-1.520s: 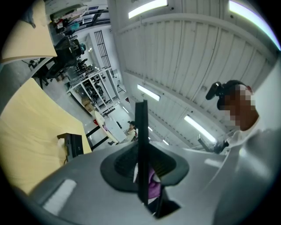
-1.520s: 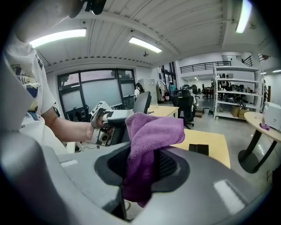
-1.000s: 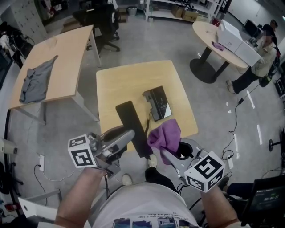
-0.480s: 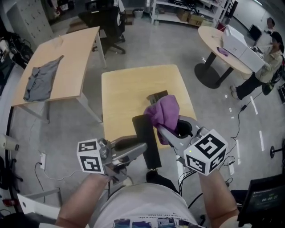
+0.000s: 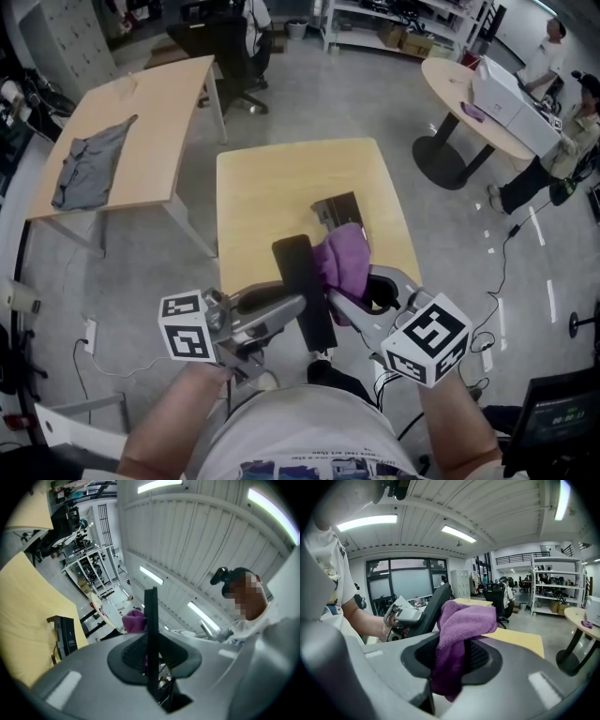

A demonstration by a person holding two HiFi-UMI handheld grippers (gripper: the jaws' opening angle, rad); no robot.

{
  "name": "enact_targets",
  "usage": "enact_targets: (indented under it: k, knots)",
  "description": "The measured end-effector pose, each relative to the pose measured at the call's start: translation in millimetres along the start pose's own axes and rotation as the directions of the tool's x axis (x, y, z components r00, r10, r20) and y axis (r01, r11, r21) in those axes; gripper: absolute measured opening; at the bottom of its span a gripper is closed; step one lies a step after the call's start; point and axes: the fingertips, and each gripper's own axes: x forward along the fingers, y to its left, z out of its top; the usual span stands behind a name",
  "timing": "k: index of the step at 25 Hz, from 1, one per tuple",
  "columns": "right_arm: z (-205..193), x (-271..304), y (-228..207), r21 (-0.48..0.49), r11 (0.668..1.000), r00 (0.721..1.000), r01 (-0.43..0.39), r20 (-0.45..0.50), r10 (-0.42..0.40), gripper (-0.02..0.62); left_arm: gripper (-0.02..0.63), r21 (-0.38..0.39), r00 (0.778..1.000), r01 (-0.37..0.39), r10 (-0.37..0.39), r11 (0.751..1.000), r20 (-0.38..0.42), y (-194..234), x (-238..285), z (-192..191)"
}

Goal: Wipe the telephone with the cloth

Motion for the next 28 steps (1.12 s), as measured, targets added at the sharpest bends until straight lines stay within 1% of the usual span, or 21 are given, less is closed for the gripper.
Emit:
enact_targets:
  k: [14,17,20,23,28]
  knots:
    - [-66,-23,29,0.028,0.999,0.991,-0.019,-0.129,0.023,0.117,0.081,0.001,1.0,0.011,-0.011,1.0,0.017,0,-4,8]
    - [-71,-27,26,0.04,0.999,0.99,0.001,-0.139,0.004,0.117,0.081,-0.002,1.0,0.019,-0.019,1.0,0.014,-3,-3,9]
    - [-61,-27,12,0.055,0.998,0.994,0.037,-0.107,-0.031,0.117,0.083,-0.005,0.999,0.034,-0.034,0.999,-0.002,-6,-1,5]
    - [-38,-20,0,0.047,0.998,0.997,0.052,-0.061,-0.049,0.117,0.081,-0.011,0.999,0.048,-0.048,0.999,-0.022,-11,1,-2]
    - [3,-2,-8,0.015,0.999,0.999,0.039,0.01,-0.039,0.117,0.083,-0.029,0.996,0.07,-0.071,0.997,-0.048,-18,3,-14]
